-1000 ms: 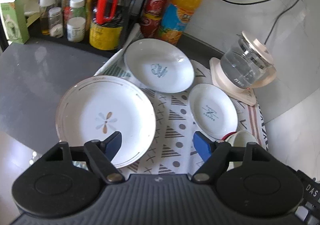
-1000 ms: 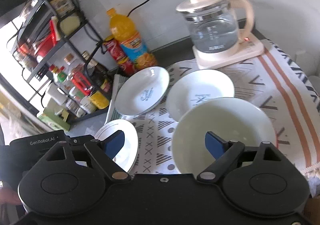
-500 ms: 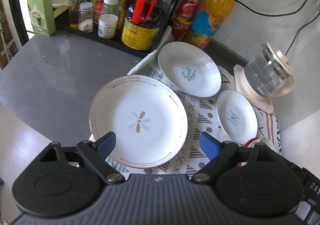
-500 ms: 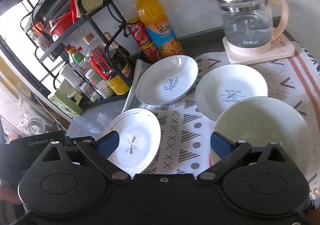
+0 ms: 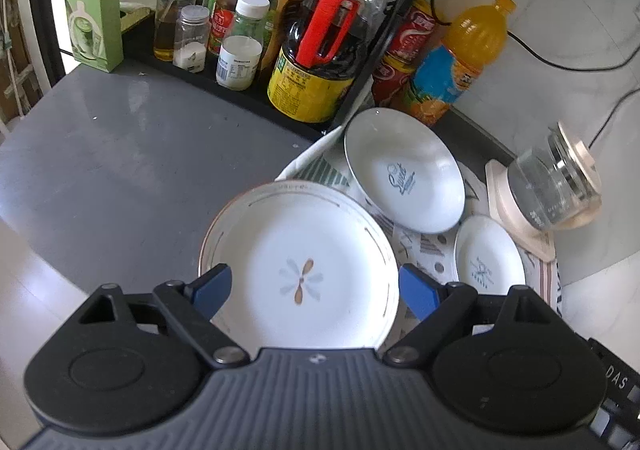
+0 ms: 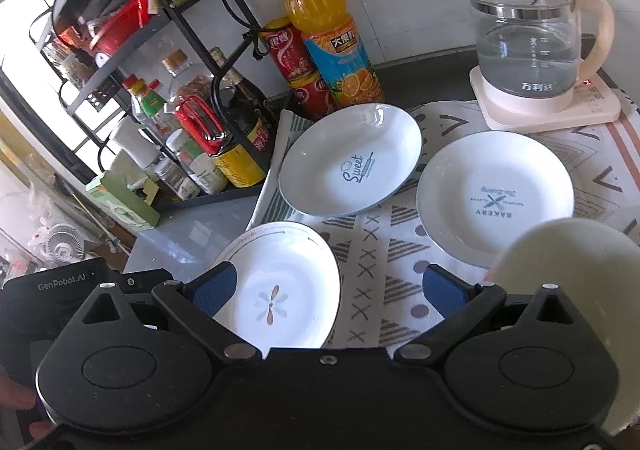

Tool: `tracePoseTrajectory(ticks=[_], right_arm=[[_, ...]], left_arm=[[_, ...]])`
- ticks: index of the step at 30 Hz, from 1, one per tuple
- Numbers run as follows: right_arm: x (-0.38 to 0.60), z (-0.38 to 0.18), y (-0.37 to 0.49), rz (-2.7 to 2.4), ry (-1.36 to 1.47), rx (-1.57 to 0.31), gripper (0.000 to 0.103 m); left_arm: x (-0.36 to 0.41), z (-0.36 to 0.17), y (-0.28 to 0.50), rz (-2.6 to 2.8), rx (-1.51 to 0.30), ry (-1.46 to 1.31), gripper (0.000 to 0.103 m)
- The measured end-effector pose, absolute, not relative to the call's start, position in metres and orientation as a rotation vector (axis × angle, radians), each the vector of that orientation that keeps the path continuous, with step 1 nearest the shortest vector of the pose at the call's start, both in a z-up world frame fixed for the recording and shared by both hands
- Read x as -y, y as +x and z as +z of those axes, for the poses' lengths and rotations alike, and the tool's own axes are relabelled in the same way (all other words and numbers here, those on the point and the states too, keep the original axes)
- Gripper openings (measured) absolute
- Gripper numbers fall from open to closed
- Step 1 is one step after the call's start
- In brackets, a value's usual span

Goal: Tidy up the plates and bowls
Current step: 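Move the right gripper toward the flower-pattern white plate, then close the right gripper on the rim of the 'Sweet' white plate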

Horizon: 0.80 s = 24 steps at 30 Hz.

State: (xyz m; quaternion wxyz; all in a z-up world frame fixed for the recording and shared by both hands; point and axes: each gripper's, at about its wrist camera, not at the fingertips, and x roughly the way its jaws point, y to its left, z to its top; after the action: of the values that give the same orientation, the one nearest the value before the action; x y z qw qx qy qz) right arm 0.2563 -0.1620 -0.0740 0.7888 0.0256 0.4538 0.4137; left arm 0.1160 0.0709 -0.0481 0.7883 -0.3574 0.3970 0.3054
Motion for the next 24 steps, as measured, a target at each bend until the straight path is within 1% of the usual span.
tracePoseTrajectory(ticks=[4, 5, 9, 11, 14, 19, 22, 24], right_arm=[[0.148, -0.079, 0.268, 0.857, 0.067, -0.99, 0.098], [0.145, -0.08, 0.271, 0.842, 0.073, -0.998, 0.096], [0.136, -0.086, 0.286, 0.792, 0.102, -1.008, 0.091], [0.132, -0.09, 0.293, 0.757, 0.122, -1.023, 0.084], [0.128, -0.093, 0.301, 0.728, 0.155, -1.021, 0.082], [0.123, -0.103, 0.315, 0.676, 0.203, -1.053, 0.077], [0.119, -0.109, 0.322, 0.646, 0.227, -1.069, 0.071], [0.116, -0.113, 0.326, 0.632, 0.244, -1.081, 0.07]], left_arm=[[-0.093, -0.058, 0.13, 0.631, -0.855, -0.791, 0.088], [-0.097, -0.059, 0.134, 0.621, -0.856, -0.792, 0.088], [-0.116, -0.068, 0.155, 0.584, -0.862, -0.788, 0.086], [-0.123, -0.071, 0.165, 0.559, -0.859, -0.785, 0.086], [-0.132, -0.075, 0.181, 0.528, -0.862, -0.768, 0.085], [-0.147, -0.085, 0.207, 0.479, -0.878, -0.761, 0.079], [-0.153, -0.092, 0.221, 0.448, -0.887, -0.76, 0.074], [-0.157, -0.097, 0.23, 0.438, -0.895, -0.756, 0.069]])
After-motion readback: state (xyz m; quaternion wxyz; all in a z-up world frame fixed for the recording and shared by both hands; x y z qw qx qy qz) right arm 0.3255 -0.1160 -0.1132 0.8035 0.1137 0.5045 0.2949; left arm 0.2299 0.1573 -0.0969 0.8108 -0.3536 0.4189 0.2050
